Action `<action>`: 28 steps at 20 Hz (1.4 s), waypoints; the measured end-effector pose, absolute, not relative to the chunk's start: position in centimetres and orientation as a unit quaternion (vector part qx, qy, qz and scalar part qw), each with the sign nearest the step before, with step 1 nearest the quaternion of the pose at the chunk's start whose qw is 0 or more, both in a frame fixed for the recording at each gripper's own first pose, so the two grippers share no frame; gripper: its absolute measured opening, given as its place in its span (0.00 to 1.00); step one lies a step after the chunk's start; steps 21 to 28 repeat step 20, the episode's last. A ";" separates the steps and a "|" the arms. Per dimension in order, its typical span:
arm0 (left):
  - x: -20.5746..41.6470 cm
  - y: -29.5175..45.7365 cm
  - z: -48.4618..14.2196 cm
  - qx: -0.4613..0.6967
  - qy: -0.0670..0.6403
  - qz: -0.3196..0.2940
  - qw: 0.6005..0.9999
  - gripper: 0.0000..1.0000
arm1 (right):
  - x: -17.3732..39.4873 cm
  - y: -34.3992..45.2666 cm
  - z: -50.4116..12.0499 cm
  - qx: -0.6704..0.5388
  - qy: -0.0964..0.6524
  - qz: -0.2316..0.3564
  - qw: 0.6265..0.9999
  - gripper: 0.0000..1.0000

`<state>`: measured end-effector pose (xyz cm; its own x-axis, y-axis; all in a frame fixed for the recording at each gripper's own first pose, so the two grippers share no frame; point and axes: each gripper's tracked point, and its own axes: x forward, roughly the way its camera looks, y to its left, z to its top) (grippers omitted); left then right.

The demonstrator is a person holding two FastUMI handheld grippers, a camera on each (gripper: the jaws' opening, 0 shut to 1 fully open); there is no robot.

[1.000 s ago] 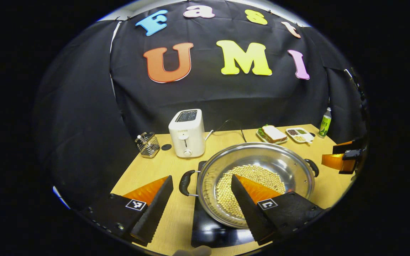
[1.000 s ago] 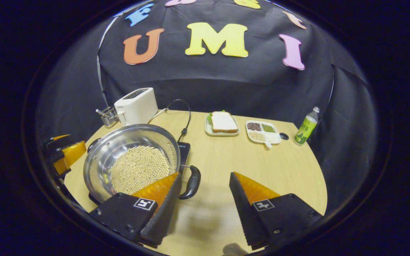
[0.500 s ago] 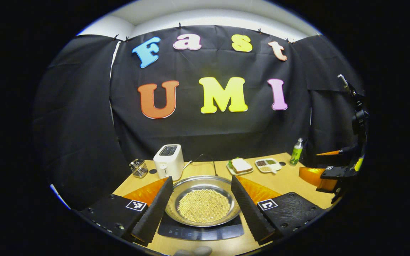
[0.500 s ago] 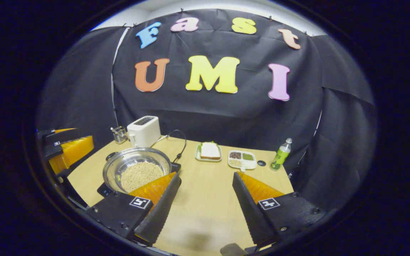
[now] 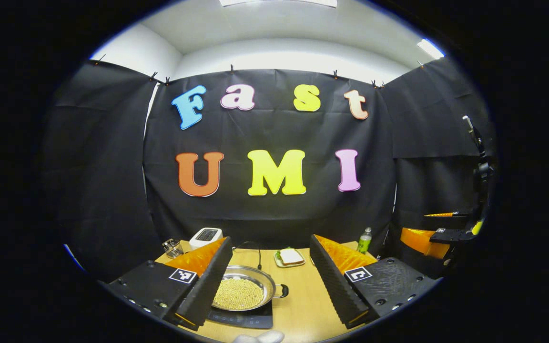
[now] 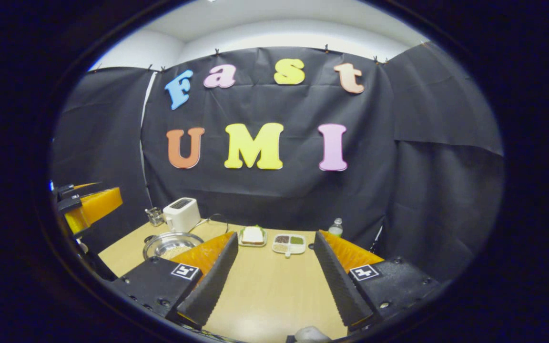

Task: First push the handle of the pot to place it horizontally, then grasp the pot with both hands and set it on the induction cooktop.

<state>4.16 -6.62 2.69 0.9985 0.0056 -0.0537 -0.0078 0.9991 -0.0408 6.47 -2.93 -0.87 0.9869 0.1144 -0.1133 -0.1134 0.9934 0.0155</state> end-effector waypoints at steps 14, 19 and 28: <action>1.4 -9.8 6.0 -0.008 0.003 0.023 1.000 0.97 | 0.7 -11.4 5.5 0.020 -0.026 0.017 0.999 1.00; 1.5 -9.5 5.9 -0.002 0.004 0.029 1.000 0.97 | 0.6 -11.5 6.1 0.015 -0.029 0.022 0.999 0.99; 1.5 -9.2 6.1 0.000 0.002 0.032 0.999 0.97 | 0.6 -11.5 6.0 0.018 -0.027 0.022 0.999 0.99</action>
